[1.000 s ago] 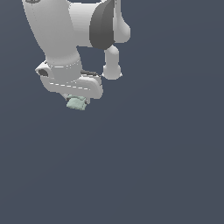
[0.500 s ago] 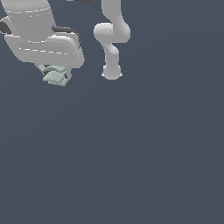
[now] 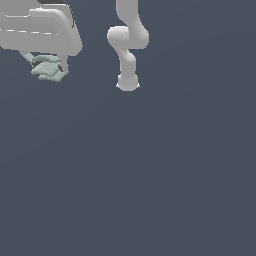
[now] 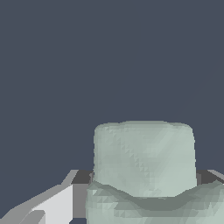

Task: Pick up the object and move it to a goal position.

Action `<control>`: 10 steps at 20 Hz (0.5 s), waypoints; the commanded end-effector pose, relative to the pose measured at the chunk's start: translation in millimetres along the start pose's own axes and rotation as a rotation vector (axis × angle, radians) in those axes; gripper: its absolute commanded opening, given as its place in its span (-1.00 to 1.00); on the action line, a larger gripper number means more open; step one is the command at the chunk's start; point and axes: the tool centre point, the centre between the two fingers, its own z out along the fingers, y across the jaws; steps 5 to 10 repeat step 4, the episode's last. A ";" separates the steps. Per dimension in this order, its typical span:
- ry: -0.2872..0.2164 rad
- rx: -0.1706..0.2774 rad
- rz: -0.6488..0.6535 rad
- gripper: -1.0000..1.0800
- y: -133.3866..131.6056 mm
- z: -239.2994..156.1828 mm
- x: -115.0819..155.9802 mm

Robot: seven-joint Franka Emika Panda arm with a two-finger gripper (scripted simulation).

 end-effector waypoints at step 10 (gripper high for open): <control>-0.001 0.000 -0.001 -1.00 3.3 -6.7 0.1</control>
